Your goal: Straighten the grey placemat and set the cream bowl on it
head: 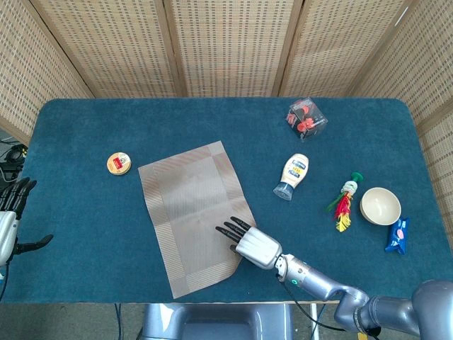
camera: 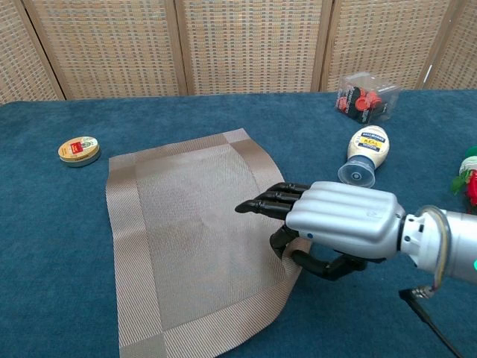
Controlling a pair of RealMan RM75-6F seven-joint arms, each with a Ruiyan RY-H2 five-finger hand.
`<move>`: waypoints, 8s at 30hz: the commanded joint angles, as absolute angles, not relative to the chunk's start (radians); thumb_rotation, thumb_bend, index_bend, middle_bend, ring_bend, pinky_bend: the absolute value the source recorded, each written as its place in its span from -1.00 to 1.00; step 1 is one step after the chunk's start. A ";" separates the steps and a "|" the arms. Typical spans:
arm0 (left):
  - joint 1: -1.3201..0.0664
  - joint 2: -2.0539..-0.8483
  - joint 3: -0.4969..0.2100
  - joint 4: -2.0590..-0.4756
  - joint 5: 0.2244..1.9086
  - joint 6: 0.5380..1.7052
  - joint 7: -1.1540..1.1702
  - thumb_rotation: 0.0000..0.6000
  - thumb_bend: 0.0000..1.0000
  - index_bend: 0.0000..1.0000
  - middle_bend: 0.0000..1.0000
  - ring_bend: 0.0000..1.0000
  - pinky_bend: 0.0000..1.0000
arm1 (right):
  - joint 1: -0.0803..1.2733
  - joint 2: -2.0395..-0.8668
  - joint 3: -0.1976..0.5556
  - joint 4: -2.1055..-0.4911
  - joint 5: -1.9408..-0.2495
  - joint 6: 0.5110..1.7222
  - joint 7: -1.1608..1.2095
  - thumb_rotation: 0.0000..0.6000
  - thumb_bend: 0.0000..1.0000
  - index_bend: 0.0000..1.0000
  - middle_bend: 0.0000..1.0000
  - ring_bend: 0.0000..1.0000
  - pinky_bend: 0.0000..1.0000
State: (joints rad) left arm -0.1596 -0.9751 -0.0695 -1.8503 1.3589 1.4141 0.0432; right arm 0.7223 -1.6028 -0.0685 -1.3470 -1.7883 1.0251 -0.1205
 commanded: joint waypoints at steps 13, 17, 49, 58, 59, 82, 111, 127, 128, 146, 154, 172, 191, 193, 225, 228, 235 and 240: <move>-0.158 -0.994 -0.057 -1.863 1.371 1.408 0.094 1.00 -1.00 -1.00 -1.00 -1.00 -1.00 | 0.659 -1.252 -0.252 -1.236 -2.165 1.400 -0.321 1.00 0.23 0.33 -0.89 -1.00 -1.00; -0.164 -1.008 -0.061 -1.863 1.354 1.398 0.126 1.00 -1.00 -1.00 -1.00 -1.00 -1.00 | 0.723 -1.223 -0.204 -1.169 -2.197 1.396 -0.345 1.00 0.14 0.38 -0.88 -1.00 -1.00; -0.190 -1.020 -0.081 -1.848 1.278 1.338 0.153 1.00 -1.00 -1.00 -1.00 -1.00 -1.00 | 0.979 -1.360 -0.137 -0.698 -2.277 1.521 -0.231 1.00 0.08 0.40 -0.91 -1.00 -1.00; -0.193 -1.022 -0.079 -1.847 1.274 1.329 0.156 1.00 -1.00 -1.00 -1.00 -1.00 -1.00 | 0.932 -1.323 -0.142 -0.565 -2.202 1.525 -0.166 1.00 -0.65 -0.41 -1.00 -1.00 -1.00; -0.193 -1.022 -0.078 -1.848 1.274 1.327 0.157 1.00 -1.00 -1.00 -1.00 -1.00 -1.00 | 0.916 -1.321 -0.141 -0.553 -2.185 1.517 -0.159 1.00 -0.79 -0.61 -1.00 -1.00 -1.00; -0.333 -1.134 -0.069 -1.630 1.579 1.277 0.120 1.00 -1.00 -1.00 -1.00 -1.00 -1.00 | 0.387 -1.040 -0.015 -1.480 -1.546 1.461 0.030 1.00 -1.00 -1.00 -1.00 -1.00 -1.00; -0.832 -1.654 -0.085 -1.070 1.734 0.870 -0.028 1.00 -0.74 -0.47 -1.00 -1.00 -1.00 | 0.222 -1.197 0.018 -1.417 -1.502 1.529 0.116 1.00 -1.00 -1.00 -1.00 -1.00 -1.00; -0.877 -1.722 -0.064 -0.991 1.682 0.853 0.012 1.00 -0.74 -0.47 -1.00 -1.00 -1.00 | 0.214 -1.199 0.039 -1.402 -1.526 1.517 0.184 1.00 -1.00 -1.00 -1.00 -1.00 -1.00; -0.876 -1.728 -0.063 -0.986 1.674 0.849 0.015 1.00 -0.74 -0.47 -1.00 -1.00 -1.00 | 0.214 -1.199 0.042 -1.401 -1.528 1.518 0.186 1.00 -1.00 -1.00 -1.00 -1.00 -1.00; -0.904 -1.795 -0.071 -0.929 1.593 0.809 0.062 1.00 -0.68 -0.41 -1.00 -1.00 -1.00 | 0.203 -1.206 0.062 -1.392 -1.538 1.521 0.167 1.00 -1.00 -1.00 -1.00 -1.00 -1.00; -0.927 -1.805 -0.098 -0.960 1.562 0.802 0.124 1.00 -0.60 -0.41 -1.00 -1.00 -1.00 | 0.201 -1.207 0.065 -1.393 -1.544 1.521 0.146 1.00 -1.00 -1.00 -1.00 -1.00 -1.00; -0.945 -1.816 -0.102 -1.012 1.500 0.772 0.199 1.00 -0.09 -0.41 -1.00 -1.00 -1.00 | 0.189 -1.198 0.075 -1.405 -1.563 1.542 0.152 1.00 -1.00 -1.00 -1.00 -1.00 -1.00; -0.949 -1.857 -0.085 -0.979 1.494 0.786 0.162 1.00 0.25 0.24 -1.00 -1.00 -1.00 | 0.181 -1.193 0.079 -1.413 -1.581 1.554 0.160 1.00 -1.00 -1.00 -1.00 -1.00 -1.00; -0.950 -1.858 -0.083 -0.979 1.500 0.793 0.136 1.00 0.25 0.38 -1.00 -1.00 -1.00 | 0.181 -1.193 0.079 -1.413 -1.583 1.556 0.162 1.00 -1.00 -0.99 -1.00 -1.00 -1.00; -0.770 -1.568 0.057 -1.186 1.542 0.974 0.064 1.00 0.24 0.57 -1.00 -1.00 -1.00 | 0.164 -1.182 0.064 -1.450 -1.652 1.605 0.158 1.00 -1.00 -0.94 -1.00 -1.00 -1.00; -0.730 -1.529 0.098 -1.193 1.569 1.012 0.043 1.00 0.24 0.57 -1.00 -1.00 -1.00 | 0.161 -1.182 0.063 -1.456 -1.660 1.613 0.151 1.00 -1.00 -0.93 -1.00 -1.00 -1.00; -0.666 -1.474 0.162 -1.189 1.628 1.084 0.003 1.00 0.24 0.57 -1.00 -1.00 -1.00 | 0.160 -1.183 0.059 -1.465 -1.672 1.615 0.141 1.00 -1.00 -0.93 -1.00 -1.00 -1.00; -0.641 -1.462 0.175 -1.169 1.646 1.106 -0.004 1.00 0.24 0.57 -1.00 -1.00 -1.00 | 0.159 -1.184 0.056 -1.470 -1.678 1.616 0.135 1.00 -1.00 -0.92 -1.00 -1.00 -1.00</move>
